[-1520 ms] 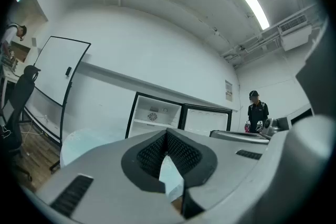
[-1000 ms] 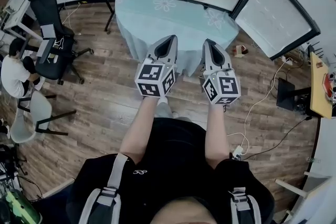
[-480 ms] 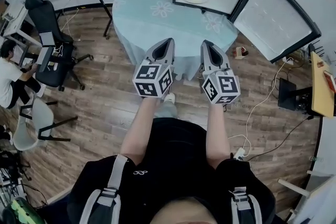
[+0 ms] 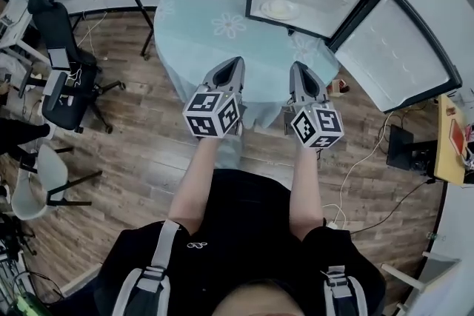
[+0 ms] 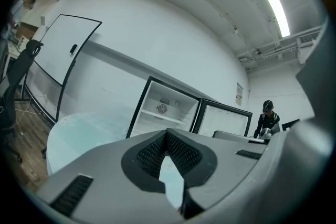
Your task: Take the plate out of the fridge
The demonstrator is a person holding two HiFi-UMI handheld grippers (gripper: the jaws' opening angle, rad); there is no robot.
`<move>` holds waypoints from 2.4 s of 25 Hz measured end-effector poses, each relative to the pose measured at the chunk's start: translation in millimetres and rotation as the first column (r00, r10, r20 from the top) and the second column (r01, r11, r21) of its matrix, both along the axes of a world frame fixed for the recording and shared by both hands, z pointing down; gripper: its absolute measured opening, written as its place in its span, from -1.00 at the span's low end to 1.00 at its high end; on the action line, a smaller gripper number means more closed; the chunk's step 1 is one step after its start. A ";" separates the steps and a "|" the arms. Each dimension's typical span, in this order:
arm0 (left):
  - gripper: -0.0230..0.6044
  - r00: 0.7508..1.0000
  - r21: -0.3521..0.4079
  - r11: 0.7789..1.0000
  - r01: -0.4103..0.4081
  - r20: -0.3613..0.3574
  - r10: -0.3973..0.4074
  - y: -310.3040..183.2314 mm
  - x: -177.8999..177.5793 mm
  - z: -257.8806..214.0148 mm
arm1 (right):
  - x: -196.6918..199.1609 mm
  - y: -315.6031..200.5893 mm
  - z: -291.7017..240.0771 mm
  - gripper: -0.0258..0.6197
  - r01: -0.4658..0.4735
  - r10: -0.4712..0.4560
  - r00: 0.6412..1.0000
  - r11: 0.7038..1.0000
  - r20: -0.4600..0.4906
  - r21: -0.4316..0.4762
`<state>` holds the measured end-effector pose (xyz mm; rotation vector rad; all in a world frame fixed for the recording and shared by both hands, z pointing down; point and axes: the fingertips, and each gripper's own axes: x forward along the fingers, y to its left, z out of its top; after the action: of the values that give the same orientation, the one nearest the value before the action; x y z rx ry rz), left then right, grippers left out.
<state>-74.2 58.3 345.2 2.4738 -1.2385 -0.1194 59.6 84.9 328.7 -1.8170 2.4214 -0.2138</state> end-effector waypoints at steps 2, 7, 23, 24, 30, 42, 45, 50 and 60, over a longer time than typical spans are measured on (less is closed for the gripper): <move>-0.92 1.000 -0.024 1.000 0.000 0.005 0.000 -22.2 0.6 12.6 | -2.6 -23.3 12.5 -0.91 0.008 -0.008 1.000 1.000 0.002 -0.022; -0.92 1.000 -0.087 0.996 -0.026 0.002 0.026 -74.9 8.9 31.1 | 0.8 -78.4 29.1 -0.91 0.004 -0.002 1.000 0.998 0.031 -0.066; -0.92 0.976 -0.216 0.954 -0.206 -0.109 0.186 -226.6 76.4 68.7 | 55.8 -212.4 55.4 -0.91 -0.143 0.143 0.990 0.975 -0.014 -0.169; -0.92 0.975 -0.222 0.951 -0.213 -0.113 0.192 -232.0 79.1 72.1 | 56.0 -216.4 58.7 -0.91 -0.146 0.145 0.989 0.974 -0.016 -0.176; -0.92 0.970 -0.273 0.933 -0.233 -0.127 0.205 -249.5 89.3 91.5 | 68.5 -224.7 75.5 -0.91 -0.180 0.185 0.983 0.959 0.000 -0.219; -0.92 0.982 -0.361 0.914 -0.186 -0.082 0.167 -271.8 122.0 128.5 | 107.6 -253.0 99.6 -0.90 -0.116 0.138 0.988 0.962 0.074 -0.247; -0.92 0.989 -0.376 0.914 -0.150 -0.075 0.131 -282.9 122.2 135.8 | 114.1 -267.9 106.9 -0.74 -0.084 0.105 0.992 0.956 0.062 -0.281; -0.76 0.998 -0.412 0.909 -0.058 -0.057 0.037 -299.4 119.8 156.2 | 128.7 -288.5 128.2 -0.74 -0.053 0.067 0.997 0.940 0.030 -0.338; -0.64 0.993 -0.455 0.888 0.063 -0.061 -0.101 -337.4 114.3 182.8 | 146.6 -329.7 175.6 -0.58 0.004 -0.008 1.000 0.894 -0.006 -0.448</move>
<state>40.1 -279.1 527.9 1.9952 -1.1783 0.0419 206.2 -244.8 504.3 -1.9726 2.5376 -0.8314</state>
